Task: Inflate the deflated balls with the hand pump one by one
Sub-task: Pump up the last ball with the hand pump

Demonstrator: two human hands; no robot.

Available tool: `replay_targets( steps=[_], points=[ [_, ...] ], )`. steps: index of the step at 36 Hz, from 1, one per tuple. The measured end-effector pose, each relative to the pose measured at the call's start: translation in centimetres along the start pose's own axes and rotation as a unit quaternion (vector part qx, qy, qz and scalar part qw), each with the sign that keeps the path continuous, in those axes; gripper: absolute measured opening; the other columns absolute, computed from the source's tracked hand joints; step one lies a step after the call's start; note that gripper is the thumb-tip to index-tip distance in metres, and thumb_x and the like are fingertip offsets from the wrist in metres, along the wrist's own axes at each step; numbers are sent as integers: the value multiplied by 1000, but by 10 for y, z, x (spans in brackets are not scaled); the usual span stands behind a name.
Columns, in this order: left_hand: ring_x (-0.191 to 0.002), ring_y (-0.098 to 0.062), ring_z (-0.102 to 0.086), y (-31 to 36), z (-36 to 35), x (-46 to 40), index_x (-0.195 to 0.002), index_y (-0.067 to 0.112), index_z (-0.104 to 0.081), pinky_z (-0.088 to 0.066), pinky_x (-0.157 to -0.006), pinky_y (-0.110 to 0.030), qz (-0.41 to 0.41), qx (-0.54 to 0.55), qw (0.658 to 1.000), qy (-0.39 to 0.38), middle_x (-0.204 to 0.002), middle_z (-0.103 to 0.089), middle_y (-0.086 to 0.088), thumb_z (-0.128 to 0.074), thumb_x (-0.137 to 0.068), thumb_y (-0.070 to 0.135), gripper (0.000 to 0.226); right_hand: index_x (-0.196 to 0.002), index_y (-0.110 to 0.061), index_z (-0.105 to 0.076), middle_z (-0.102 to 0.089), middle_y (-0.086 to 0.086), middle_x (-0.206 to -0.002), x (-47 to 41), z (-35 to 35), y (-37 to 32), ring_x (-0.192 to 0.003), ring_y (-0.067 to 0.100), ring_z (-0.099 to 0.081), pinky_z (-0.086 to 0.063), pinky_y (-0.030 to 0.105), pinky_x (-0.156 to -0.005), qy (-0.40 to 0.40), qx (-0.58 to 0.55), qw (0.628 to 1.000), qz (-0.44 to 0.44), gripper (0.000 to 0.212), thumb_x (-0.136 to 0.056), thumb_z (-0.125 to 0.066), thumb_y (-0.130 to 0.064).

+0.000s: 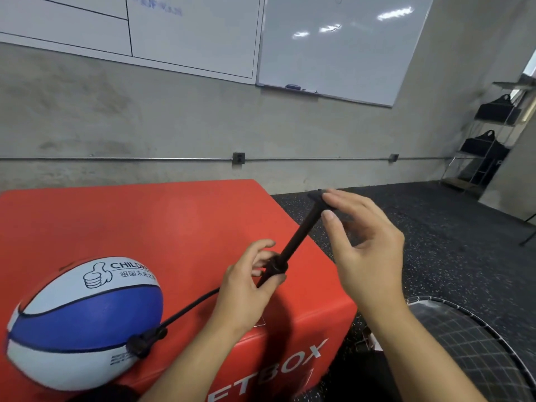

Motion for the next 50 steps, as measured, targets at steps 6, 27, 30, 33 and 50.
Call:
replay_targets(
  steps=[6,27,30,33,50],
  points=[
    [-107,-9,-71,-6,2,-4,-131,35,-58,-54,-96,-39,2,16,1000,1,-109,-76,18,-85,-83,6,62,-115,-19,-79,-73,-9,-120,11,-19,4,-118,13,-68,-57,25,-85,2,-14,1000,-9,24,-96,-73,-6],
    [-110,-6,-70,-8,7,-4,-136,33,-58,-56,-94,-32,0,14,1000,14,-117,-73,20,-83,-83,24,59,-115,-22,-79,-71,-15,-121,73,-68,54,-118,11,-67,-61,36,-83,-55,4,998,-42,26,-94,-75,-8],
    [-107,-10,-72,-8,6,-5,-133,32,-60,-57,-93,-39,0,20,1000,16,-113,-74,20,-82,-86,11,56,-114,-23,-78,-71,-15,-122,69,-71,47,-118,7,-66,-57,38,-94,-70,28,997,-23,22,-94,-71,-15],
    [-105,-14,-73,-6,6,-6,-130,31,-60,-57,-90,-41,-4,24,999,22,-110,-76,15,-78,-85,15,52,-111,-24,-78,-70,-18,-122,64,-69,41,-118,6,-66,-53,39,-100,-78,31,996,-17,22,-94,-72,-12],
    [-107,-2,-69,-8,-7,-7,-130,31,-61,-47,-88,-13,-4,-1,1000,-1,-108,-74,25,-83,-85,7,55,-124,-18,-76,-70,-11,-127,-3,-11,21,-126,16,-64,-55,47,-101,7,13,1000,0,25,-102,-65,-13]
  ],
)
Point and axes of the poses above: each hand's wrist, its own x-axis away from the middle knuckle, its own z-axis out of the back of the hand, y = z × x, the point moved 10 cm from there along -x, towards the middle knuckle
